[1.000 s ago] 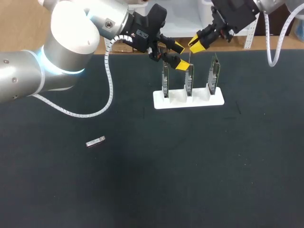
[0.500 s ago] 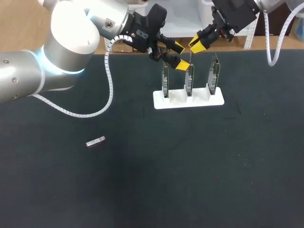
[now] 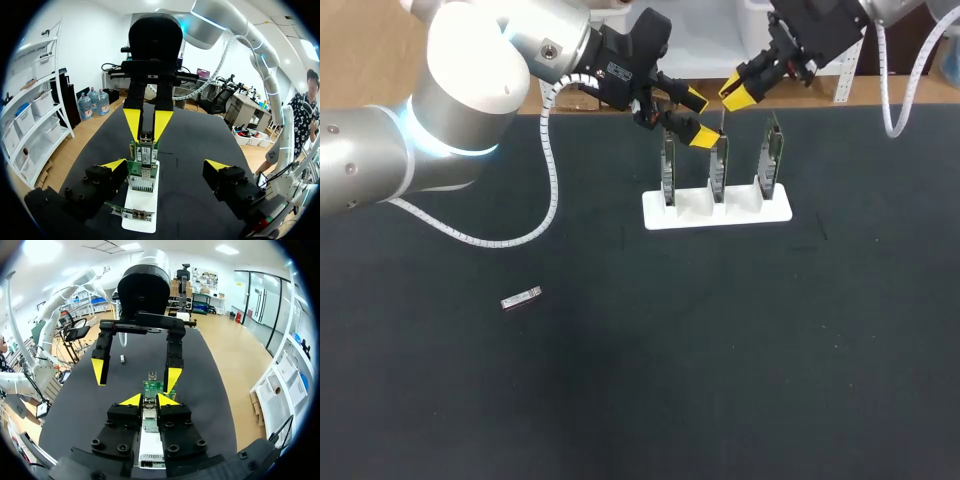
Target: Pick up the optical module with the left hand, and insert it into the network port with the right hand.
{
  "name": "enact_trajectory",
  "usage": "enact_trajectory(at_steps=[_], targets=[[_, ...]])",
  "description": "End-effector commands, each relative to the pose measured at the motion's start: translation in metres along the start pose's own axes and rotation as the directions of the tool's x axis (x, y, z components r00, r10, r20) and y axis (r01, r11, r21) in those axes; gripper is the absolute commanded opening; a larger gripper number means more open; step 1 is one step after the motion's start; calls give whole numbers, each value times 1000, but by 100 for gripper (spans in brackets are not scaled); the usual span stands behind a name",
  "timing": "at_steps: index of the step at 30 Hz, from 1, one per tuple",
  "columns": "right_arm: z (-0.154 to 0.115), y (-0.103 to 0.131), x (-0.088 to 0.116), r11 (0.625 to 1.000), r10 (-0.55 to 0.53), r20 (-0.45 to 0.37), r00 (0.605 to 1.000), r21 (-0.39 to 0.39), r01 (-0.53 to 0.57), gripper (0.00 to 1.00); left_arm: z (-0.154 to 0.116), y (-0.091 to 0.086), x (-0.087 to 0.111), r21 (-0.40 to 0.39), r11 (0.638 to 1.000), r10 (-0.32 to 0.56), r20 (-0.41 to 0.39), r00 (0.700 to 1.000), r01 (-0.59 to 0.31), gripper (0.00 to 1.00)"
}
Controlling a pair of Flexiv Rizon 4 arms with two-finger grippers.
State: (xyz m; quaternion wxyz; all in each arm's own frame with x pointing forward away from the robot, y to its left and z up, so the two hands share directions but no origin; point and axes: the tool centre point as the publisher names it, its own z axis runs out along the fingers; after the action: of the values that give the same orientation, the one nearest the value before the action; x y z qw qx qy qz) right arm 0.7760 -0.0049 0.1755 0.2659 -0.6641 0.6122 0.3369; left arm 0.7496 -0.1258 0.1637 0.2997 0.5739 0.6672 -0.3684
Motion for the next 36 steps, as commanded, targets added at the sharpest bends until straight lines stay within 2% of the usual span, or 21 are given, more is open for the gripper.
enact_trajectory(at_steps=[1,12,36], targets=[[2,-2,0,1000,-5,0,1000,-8,5,0,1,2,-1,3,1000,-2,-6,1000,2,100],[4,-5,2,1000,-12,-9,1000,-23,12,0,1,2,-1,3,1000,-2,-6,1000,2,100],[3,1,-1,1000,15,12,1000,12,-15,0,1,2,-1,3,1000,-2,-6,1000,2,100]])
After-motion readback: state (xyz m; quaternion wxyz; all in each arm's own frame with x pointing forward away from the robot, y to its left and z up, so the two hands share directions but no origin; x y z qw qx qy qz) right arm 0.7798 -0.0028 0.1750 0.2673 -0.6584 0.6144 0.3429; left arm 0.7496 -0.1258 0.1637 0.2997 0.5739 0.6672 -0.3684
